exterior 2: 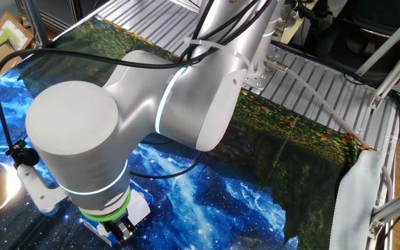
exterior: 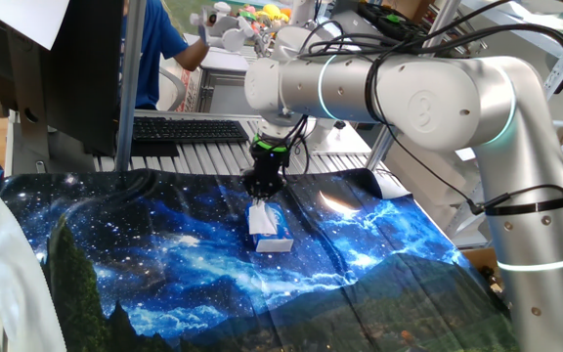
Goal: Pull out a napkin
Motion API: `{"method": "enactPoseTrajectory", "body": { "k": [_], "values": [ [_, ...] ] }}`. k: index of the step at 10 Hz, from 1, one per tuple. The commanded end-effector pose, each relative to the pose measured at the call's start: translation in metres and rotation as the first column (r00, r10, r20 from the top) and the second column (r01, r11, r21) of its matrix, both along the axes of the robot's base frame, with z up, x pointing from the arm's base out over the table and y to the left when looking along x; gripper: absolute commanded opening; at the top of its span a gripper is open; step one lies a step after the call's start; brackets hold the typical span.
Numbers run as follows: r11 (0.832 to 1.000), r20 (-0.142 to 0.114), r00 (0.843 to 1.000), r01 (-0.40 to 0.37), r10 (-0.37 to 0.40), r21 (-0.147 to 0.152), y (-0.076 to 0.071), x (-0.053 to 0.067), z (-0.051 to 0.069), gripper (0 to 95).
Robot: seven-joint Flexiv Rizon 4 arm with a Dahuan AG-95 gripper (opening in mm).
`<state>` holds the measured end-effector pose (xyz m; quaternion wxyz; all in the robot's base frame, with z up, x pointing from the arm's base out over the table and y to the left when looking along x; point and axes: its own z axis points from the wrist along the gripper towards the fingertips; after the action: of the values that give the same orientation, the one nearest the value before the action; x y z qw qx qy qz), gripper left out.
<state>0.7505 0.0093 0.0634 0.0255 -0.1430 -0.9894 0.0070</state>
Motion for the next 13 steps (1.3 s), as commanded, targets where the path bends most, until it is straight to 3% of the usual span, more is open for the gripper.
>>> {"method": "enactPoseTrajectory", "body": {
  "k": [1,8,13],
  "values": [
    [1.0,-0.004,1.0,-0.005,0.005,0.0,0.0,-0.002,0.004,0.0],
    [0.999,-0.011,0.999,-0.042,0.042,0.0,0.0,-0.007,0.023,0.0],
    [0.998,-0.013,0.998,-0.059,0.059,-0.001,-0.004,-0.019,0.041,0.0]
  ]
}}
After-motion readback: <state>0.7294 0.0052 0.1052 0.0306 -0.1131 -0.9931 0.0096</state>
